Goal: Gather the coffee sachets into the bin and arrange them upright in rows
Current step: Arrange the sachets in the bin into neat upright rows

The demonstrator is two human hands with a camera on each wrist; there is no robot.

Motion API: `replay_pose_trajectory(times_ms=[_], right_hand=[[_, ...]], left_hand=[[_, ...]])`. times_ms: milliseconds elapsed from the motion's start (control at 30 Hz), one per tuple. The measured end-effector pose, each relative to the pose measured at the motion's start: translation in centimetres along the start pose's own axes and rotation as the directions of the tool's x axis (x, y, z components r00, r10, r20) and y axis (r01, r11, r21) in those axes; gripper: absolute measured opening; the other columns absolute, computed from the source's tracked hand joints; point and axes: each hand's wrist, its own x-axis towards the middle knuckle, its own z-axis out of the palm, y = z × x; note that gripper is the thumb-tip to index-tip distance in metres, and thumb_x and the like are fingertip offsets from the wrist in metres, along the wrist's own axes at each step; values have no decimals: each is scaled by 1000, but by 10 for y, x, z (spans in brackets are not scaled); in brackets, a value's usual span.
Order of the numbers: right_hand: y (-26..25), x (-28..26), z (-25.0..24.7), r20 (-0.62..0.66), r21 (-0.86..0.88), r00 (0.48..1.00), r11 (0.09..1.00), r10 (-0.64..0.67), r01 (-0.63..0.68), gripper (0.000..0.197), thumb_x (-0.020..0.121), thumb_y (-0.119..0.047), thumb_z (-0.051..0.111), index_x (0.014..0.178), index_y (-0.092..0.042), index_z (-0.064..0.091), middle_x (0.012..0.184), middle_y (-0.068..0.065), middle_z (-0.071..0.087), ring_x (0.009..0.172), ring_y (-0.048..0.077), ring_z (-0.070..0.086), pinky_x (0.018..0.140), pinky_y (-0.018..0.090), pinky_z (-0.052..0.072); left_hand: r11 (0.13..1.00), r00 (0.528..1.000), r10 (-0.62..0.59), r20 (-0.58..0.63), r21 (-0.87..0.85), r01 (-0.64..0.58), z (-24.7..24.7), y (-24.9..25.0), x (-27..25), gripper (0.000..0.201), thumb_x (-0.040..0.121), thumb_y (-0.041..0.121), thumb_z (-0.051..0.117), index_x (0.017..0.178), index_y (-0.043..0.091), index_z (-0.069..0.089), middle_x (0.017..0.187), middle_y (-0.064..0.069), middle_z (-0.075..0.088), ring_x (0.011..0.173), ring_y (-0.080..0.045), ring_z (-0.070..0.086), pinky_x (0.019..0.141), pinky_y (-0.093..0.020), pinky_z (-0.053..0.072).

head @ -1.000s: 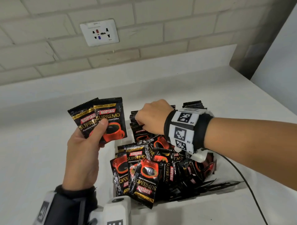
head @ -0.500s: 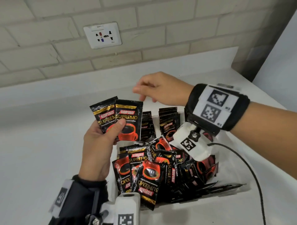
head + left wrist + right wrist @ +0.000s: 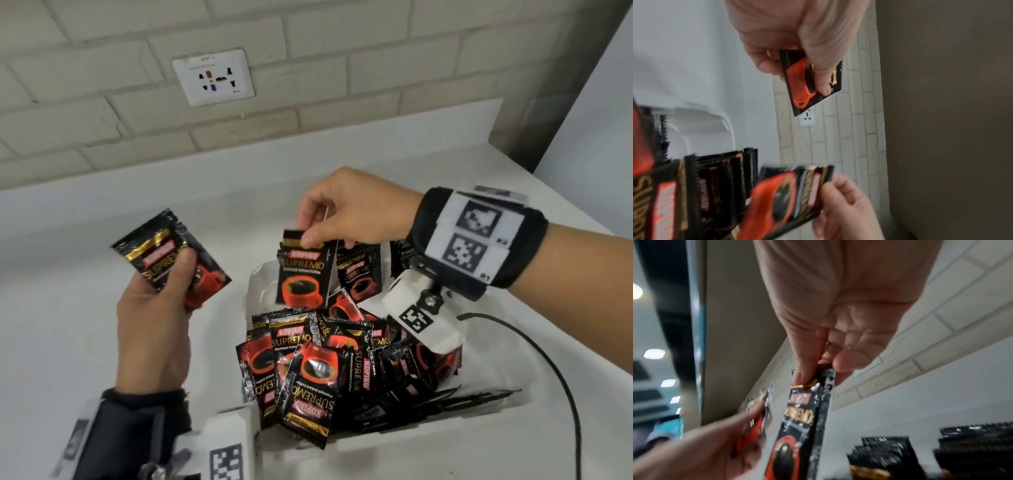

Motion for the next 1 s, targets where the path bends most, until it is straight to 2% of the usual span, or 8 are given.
replay_pose_trajectory(times_ms=[133,233,400,533,700,833,900,1000], right_hand=[[1,4,19,81,-242,997,970,-15,34,8,83,-17,67,90,-16,64,71,-15,52,57,-4,50,50,3,40],[1,12,25,71,-366,995,926,-69,90,9,86,-16,62,94,-14,65,74,-13,52,62,-5,45,59,6,37],[-2,15,25,58,-470,988,869,-142,152,11,88,-13,54,94,-14,63,74,-14,45,74,5,47,67,17,39],[0,13,32,133,-572,980,795,-151,200,16,90,-10,48,96,-15,61,83,-9,45,82,10,48,63,20,36],[7,19,46,191,-640,970,730,-149,238,16,91,-11,46,100,-14,60,101,0,58,92,20,57,64,26,36],[14,26,53,180,-725,969,643,-167,245,16,92,-16,45,100,-19,59,100,-1,62,95,20,57,57,26,31],[17,28,55,157,-755,971,612,-180,236,16,93,-19,47,101,-20,60,98,-2,63,97,19,54,60,28,34],[20,32,56,111,-765,978,613,-177,198,11,91,-25,54,96,-19,62,93,-2,65,95,18,53,65,29,42]], left_hand=[[1000,1000,21,-10,-18,-21,-5,4,0,12,92,18,53,82,24,57,60,16,65,56,3,60,54,-10,48],[999,999,33,5,-28,-33,-4,5,-2,10,91,18,54,84,24,58,63,16,66,60,3,62,55,-10,48],[999,999,26,23,-45,-25,-2,5,-2,9,89,17,55,84,23,58,64,16,67,62,3,63,60,-12,51],[999,999,16,41,-49,-14,2,5,-2,8,89,16,55,84,23,58,65,16,68,62,3,63,62,-12,52],[999,998,11,56,-47,-9,5,5,-2,5,86,18,56,84,22,58,65,15,67,62,2,63,61,-13,53],[999,998,3,57,-48,0,6,4,-2,4,85,19,57,84,23,59,65,15,68,62,2,64,59,-12,52],[999,999,-7,54,-44,9,6,4,-2,5,86,18,57,84,23,59,64,15,67,61,2,64,58,-12,51],[999,997,-25,74,-28,27,7,2,-3,6,85,17,57,84,22,59,63,15,68,60,2,63,57,-12,51]])
